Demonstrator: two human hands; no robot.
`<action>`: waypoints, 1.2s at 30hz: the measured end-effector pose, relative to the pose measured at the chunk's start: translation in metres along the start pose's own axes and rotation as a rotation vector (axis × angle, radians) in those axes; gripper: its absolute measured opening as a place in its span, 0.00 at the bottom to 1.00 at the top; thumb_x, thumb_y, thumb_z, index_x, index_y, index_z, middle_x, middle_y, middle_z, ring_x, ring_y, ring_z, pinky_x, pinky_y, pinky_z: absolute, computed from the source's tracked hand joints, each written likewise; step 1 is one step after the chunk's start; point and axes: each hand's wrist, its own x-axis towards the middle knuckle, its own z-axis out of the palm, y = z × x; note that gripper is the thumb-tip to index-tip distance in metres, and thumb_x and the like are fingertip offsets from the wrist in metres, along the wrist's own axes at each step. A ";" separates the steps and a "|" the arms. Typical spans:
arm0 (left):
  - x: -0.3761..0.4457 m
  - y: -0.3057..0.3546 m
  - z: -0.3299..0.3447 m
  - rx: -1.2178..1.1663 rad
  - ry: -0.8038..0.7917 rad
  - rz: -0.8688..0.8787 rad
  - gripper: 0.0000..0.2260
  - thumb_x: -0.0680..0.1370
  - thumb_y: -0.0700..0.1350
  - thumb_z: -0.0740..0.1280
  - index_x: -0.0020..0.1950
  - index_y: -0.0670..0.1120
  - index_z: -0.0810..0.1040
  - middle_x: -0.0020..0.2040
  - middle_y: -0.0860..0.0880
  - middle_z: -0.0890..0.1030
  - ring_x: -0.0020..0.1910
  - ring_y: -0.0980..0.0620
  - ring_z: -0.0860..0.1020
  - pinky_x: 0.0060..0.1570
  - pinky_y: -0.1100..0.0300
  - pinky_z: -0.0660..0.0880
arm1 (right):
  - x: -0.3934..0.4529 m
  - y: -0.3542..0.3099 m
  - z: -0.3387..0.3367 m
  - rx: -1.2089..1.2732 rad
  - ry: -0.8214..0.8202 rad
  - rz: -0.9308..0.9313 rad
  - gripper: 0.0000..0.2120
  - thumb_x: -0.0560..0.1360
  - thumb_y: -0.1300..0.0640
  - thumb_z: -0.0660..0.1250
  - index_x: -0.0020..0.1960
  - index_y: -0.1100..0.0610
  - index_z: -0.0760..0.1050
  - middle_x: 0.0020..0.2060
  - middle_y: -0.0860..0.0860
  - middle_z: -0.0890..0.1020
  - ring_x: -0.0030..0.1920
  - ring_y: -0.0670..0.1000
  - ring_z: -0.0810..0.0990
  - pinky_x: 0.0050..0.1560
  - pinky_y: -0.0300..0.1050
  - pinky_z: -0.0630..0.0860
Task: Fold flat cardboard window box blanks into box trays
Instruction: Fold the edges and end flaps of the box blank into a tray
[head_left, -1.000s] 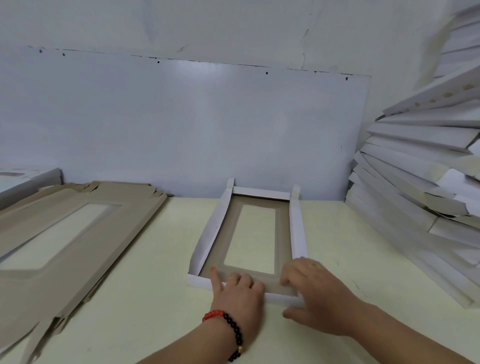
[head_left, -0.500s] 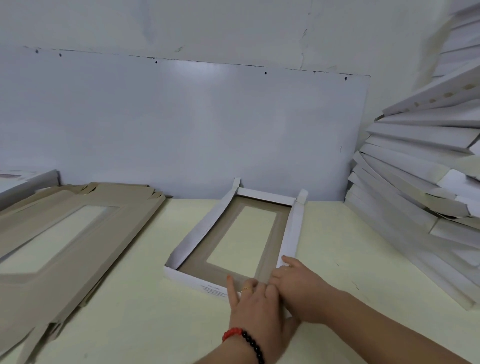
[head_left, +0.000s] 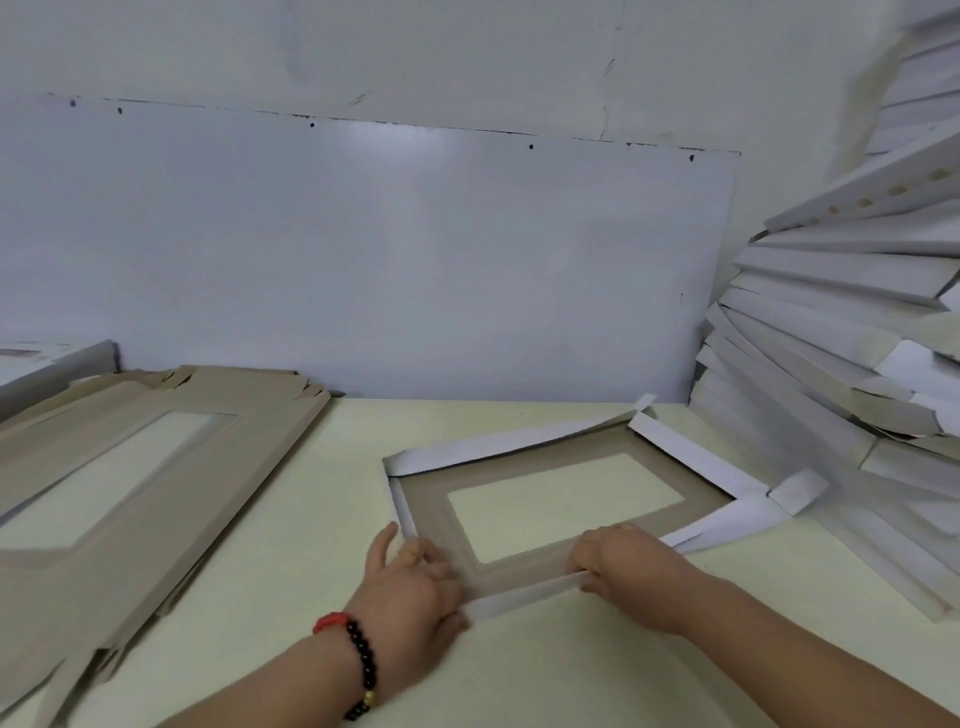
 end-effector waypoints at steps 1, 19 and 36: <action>0.000 -0.010 -0.002 0.036 -0.010 -0.012 0.13 0.80 0.56 0.54 0.54 0.53 0.75 0.53 0.59 0.75 0.68 0.56 0.61 0.70 0.41 0.35 | -0.002 0.008 0.000 -0.013 -0.006 0.033 0.11 0.81 0.52 0.57 0.60 0.49 0.75 0.57 0.47 0.77 0.56 0.50 0.74 0.60 0.43 0.65; 0.043 -0.087 -0.015 0.281 -0.085 -0.346 0.25 0.75 0.39 0.57 0.71 0.56 0.64 0.74 0.56 0.61 0.77 0.45 0.50 0.73 0.41 0.42 | -0.031 0.046 0.001 -0.056 -0.093 0.391 0.10 0.80 0.56 0.54 0.40 0.52 0.64 0.41 0.50 0.72 0.42 0.51 0.71 0.39 0.45 0.64; 0.092 0.056 0.012 0.191 -0.025 0.003 0.17 0.73 0.35 0.58 0.60 0.46 0.72 0.57 0.47 0.75 0.67 0.43 0.64 0.70 0.36 0.44 | -0.022 -0.008 -0.009 -0.078 -0.169 0.310 0.11 0.76 0.58 0.60 0.35 0.53 0.64 0.32 0.47 0.65 0.41 0.54 0.71 0.33 0.44 0.64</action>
